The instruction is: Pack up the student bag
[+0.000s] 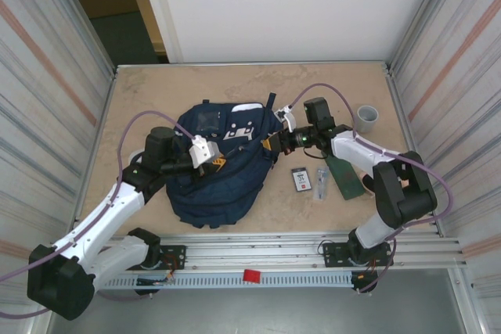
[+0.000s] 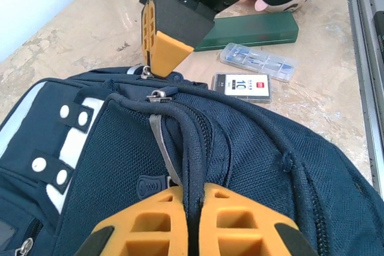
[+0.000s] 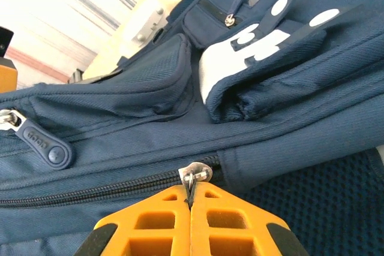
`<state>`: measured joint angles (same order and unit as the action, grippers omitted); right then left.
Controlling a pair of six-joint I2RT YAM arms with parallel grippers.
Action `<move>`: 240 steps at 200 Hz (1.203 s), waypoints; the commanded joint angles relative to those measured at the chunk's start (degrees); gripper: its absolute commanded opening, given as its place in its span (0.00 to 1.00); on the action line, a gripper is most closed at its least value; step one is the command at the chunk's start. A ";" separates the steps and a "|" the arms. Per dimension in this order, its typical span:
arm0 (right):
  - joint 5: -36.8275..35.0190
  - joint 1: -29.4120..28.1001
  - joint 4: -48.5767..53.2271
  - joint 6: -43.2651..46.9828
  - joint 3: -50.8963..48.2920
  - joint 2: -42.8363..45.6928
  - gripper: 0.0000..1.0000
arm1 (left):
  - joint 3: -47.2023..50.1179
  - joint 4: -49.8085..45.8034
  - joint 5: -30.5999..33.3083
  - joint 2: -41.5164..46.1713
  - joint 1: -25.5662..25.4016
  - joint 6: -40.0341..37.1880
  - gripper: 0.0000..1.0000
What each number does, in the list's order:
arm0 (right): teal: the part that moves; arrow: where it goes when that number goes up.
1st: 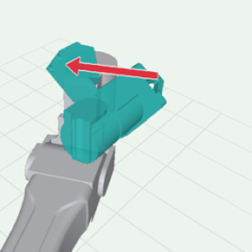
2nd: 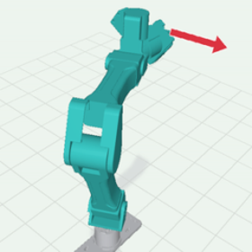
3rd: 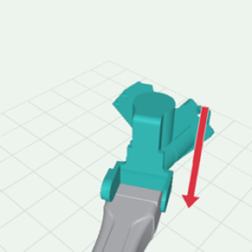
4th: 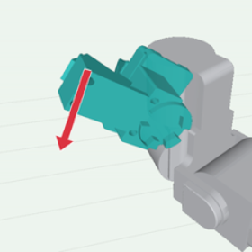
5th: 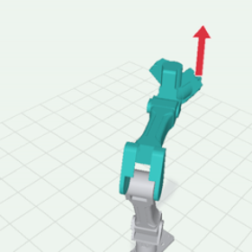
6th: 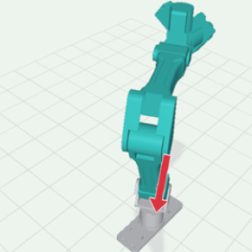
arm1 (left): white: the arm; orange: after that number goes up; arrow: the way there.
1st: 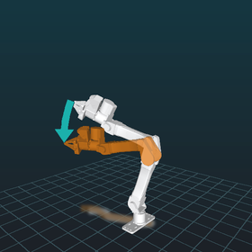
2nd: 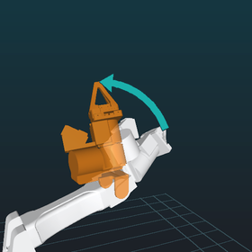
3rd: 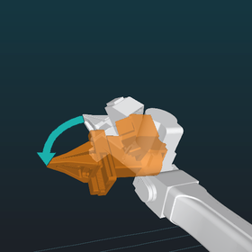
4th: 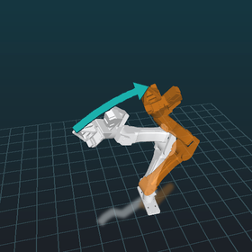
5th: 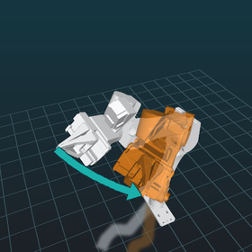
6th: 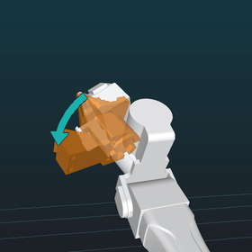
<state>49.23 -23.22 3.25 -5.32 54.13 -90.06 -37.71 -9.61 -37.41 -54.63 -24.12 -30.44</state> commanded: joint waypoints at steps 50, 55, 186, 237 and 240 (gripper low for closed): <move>-5.09 -8.89 10.28 0.24 3.33 7.82 0.00 | -3.59 7.36 18.47 -2.48 -2.78 6.20 0.00; -5.63 -9.33 10.25 -0.49 3.27 8.41 0.00 | -3.63 7.53 18.68 -2.70 -3.30 5.95 0.00; -29.36 -21.99 2.32 -29.26 -4.92 18.05 0.00 | -11.70 19.83 38.78 -17.75 -15.16 25.02 0.00; -35.18 -27.41 -4.03 -36.37 -8.22 16.35 0.01 | -15.46 23.12 34.97 -21.61 -16.31 29.12 0.00; -35.33 -27.41 -4.04 -36.47 -8.17 16.40 0.03 | -15.32 23.20 34.63 -21.57 -16.31 28.92 0.00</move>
<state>13.76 -48.21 1.45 -36.84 46.72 -73.43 -49.32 3.57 -4.32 -76.64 -40.75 -4.86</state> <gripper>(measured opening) 0.048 0.080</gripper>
